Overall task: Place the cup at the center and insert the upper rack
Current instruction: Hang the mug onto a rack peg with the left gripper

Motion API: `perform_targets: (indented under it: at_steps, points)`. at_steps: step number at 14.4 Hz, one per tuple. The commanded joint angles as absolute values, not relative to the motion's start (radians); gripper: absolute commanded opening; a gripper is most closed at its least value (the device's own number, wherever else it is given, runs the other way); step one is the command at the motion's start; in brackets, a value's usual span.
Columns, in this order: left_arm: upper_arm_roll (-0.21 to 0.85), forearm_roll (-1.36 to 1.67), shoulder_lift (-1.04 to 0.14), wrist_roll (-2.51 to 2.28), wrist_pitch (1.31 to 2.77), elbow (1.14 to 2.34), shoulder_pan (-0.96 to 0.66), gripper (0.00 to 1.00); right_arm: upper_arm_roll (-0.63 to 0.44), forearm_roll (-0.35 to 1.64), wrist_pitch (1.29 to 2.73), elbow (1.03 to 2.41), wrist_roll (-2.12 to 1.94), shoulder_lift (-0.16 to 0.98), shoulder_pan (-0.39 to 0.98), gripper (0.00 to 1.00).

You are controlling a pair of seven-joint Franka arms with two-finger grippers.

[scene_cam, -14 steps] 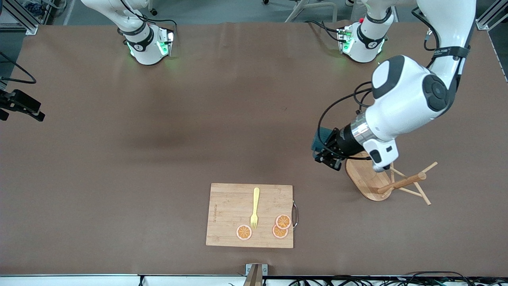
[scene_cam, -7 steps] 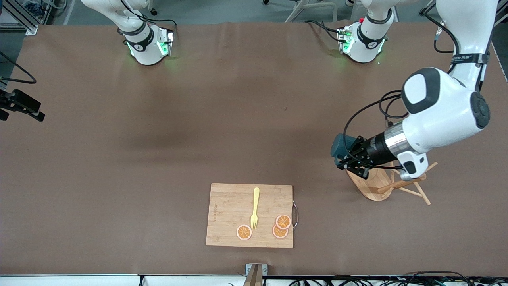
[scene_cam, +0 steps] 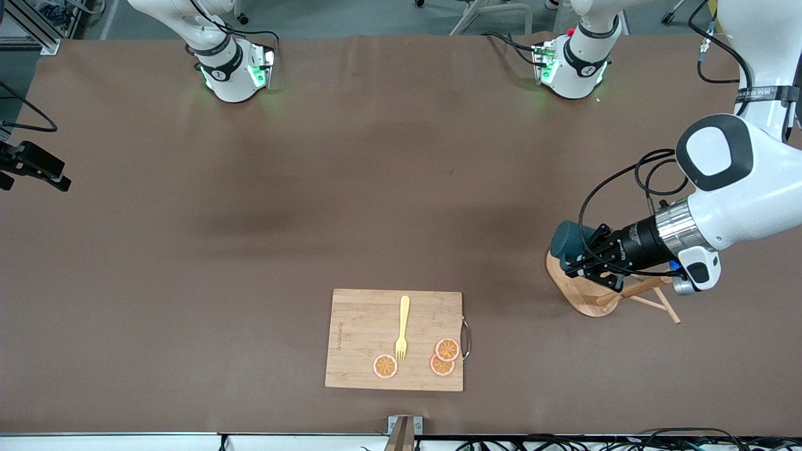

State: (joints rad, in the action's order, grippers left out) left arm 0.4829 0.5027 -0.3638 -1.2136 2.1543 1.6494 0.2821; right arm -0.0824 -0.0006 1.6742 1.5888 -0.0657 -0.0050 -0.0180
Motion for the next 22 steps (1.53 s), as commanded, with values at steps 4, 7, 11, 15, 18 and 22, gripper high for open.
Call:
perform_targets:
  at_steps: [4, 7, 11, 15, 18, 22]
  points:
    - [0.495, 0.575, -0.37, -1.08, 2.152, 1.663, 0.334, 0.0, -0.089, -0.006, 1.68, 1.608, -0.057, -0.029, -0.005, 1.0]
    - [0.494, 0.577, -0.38, -1.036, 2.152, 1.663, 0.339, 0.0, -0.089, -0.006, 1.678, 1.608, -0.057, -0.029, -0.005, 1.0]
    - [0.495, 0.577, -0.394, -0.999, 2.157, 1.658, 0.35, 0.01, -0.089, -0.006, 1.678, 1.608, -0.057, -0.029, -0.005, 1.0]
    - [0.494, 0.581, -0.402, -0.971, 2.163, 1.657, 0.368, 0.01, -0.089, -0.006, 1.678, 1.608, -0.057, -0.029, -0.005, 1.0]
    - [0.492, 0.584, -0.413, -0.934, 2.164, 1.649, 0.383, 0.01, -0.089, -0.006, 1.678, 1.608, -0.057, -0.029, -0.005, 1.0]
    - [0.486, 0.581, -0.426, -0.907, 2.164, 1.649, 0.396, 0.03, -0.089, -0.006, 1.678, 1.608, -0.057, -0.029, -0.005, 1.0]
